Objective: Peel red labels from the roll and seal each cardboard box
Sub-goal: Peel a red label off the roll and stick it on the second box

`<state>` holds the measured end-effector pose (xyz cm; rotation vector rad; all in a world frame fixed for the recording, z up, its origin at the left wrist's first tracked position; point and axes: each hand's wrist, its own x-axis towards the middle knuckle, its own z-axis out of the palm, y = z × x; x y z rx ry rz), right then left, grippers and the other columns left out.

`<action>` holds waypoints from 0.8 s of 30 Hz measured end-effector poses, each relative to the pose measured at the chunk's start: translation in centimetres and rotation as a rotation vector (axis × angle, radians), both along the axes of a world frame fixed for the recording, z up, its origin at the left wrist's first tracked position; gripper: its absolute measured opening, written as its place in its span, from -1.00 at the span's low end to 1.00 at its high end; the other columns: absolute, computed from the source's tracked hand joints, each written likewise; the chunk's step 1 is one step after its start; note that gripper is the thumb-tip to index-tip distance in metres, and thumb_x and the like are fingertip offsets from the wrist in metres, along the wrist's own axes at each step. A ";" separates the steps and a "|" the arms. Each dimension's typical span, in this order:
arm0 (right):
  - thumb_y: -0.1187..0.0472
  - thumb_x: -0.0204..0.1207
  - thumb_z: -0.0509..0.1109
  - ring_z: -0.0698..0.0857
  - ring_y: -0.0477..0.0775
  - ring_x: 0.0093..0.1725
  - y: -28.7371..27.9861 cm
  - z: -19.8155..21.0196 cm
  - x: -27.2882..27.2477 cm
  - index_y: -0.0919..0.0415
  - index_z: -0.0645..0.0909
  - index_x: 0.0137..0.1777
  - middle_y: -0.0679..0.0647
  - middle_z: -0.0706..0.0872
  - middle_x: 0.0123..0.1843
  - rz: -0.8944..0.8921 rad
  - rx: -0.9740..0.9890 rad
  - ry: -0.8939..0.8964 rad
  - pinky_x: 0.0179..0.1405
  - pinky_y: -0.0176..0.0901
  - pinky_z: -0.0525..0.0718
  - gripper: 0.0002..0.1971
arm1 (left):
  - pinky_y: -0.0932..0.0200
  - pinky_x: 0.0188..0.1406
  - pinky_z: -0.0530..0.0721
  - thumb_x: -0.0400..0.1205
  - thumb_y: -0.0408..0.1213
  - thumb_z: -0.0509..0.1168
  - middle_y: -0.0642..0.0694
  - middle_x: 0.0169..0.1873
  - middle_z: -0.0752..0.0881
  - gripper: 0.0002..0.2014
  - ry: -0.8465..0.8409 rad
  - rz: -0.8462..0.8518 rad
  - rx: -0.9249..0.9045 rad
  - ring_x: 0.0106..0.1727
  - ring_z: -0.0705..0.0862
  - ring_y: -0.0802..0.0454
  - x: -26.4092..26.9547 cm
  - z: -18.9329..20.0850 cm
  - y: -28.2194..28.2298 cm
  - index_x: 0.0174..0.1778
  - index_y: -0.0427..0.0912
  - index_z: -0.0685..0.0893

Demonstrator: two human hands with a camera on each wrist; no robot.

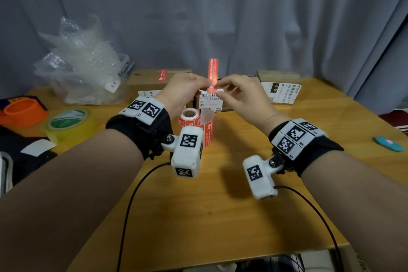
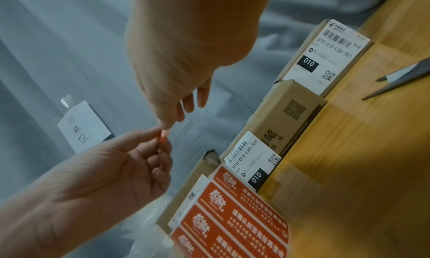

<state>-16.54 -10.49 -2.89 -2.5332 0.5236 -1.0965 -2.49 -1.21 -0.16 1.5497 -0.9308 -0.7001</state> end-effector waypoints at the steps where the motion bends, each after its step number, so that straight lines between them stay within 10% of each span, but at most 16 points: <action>1: 0.17 0.50 0.43 0.63 -0.07 -0.04 -0.1 0.1 0.0 0.11 0.68 0.10 -0.01 0.74 0.01 0.009 0.103 -0.028 0.03 -0.09 0.69 -0.81 | 0.49 -0.61 0.55 0.60 -0.30 0.33 -0.07 -0.32 0.75 -0.79 -0.034 0.001 -0.017 -0.56 0.68 0.34 0.0 0.0 0.0 0.02 -0.38 0.73; 6: 0.10 0.47 0.47 0.68 -0.12 -0.13 -1.8 1.2 0.8 0.03 0.72 -0.14 -0.08 0.75 -0.17 -0.011 0.531 -0.184 -0.05 -0.22 0.65 -0.96 | 0.37 -0.23 0.63 0.60 -0.24 0.35 -0.08 -0.15 0.81 -0.80 -0.169 -0.030 -0.009 -0.16 0.77 0.15 0.2 0.7 -1.4 0.02 -0.28 0.75; 10: 0.17 0.44 0.50 0.74 -0.05 -0.08 -4.7 2.1 2.0 0.06 0.74 -0.21 0.00 0.80 -0.18 0.001 0.661 -0.215 0.06 -0.17 0.65 -0.97 | 0.40 -0.22 0.56 0.57 -0.24 0.38 -0.01 -0.24 0.77 -0.84 -0.236 -0.039 -0.006 -0.21 0.68 0.23 0.4 1.2 -4.2 -0.04 -0.24 0.76; 24: 0.18 0.50 0.44 0.67 0.03 -0.04 -14.6 2.4 5.4 0.10 0.68 -0.19 0.13 0.73 -0.05 -0.108 0.566 -0.177 0.08 -0.13 0.62 -0.95 | 0.36 -0.14 0.58 0.63 -0.26 0.32 0.04 -0.27 0.74 -0.77 -0.109 0.073 -0.042 -0.30 0.59 0.28 2.3 0.8 -13.6 0.08 -0.31 0.76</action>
